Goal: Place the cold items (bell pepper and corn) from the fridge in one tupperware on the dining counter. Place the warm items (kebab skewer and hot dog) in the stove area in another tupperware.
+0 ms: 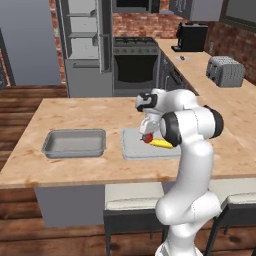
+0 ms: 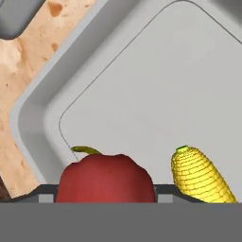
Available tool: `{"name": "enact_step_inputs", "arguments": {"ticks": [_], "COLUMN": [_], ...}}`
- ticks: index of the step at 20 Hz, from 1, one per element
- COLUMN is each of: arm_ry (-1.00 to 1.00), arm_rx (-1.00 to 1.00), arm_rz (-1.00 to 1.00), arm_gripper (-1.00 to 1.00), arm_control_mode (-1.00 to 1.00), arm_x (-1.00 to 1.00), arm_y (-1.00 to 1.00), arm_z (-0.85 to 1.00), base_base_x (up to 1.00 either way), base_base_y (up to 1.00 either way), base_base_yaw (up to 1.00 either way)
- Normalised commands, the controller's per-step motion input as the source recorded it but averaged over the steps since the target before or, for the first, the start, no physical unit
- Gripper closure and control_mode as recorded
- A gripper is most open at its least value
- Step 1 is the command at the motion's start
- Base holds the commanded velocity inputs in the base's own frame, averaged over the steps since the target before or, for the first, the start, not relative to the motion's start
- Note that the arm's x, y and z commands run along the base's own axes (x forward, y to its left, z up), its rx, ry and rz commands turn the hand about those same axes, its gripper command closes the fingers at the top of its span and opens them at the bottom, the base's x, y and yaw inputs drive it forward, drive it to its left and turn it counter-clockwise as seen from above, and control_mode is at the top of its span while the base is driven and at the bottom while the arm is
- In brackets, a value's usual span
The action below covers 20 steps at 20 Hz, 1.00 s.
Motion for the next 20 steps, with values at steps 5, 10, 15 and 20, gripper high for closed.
{"name": "enact_step_inputs", "arguments": {"ticks": [5, 10, 15, 20], "arm_ry": [0.0, 0.0, 0.0, -0.02], "arm_rx": [0.0, 0.0, 0.0, 0.0], "arm_rz": [0.0, 0.0, 0.0, 0.0], "arm_gripper": [1.0, 1.0, 1.0, -1.0], "arm_control_mode": [-1.0, -1.0, -1.0, -1.0], "arm_x": [0.31, 0.24, 0.12, 0.0], "arm_y": [0.06, 0.1, 0.12, 0.1], "arm_z": [-0.28, -0.28, -0.29, -0.15], "base_base_x": [0.0, 0.0, 0.0, 0.0], "base_base_y": [0.0, 0.0, 0.0, 0.0], "base_base_yaw": [0.0, 0.0, 0.0, 0.0]}}
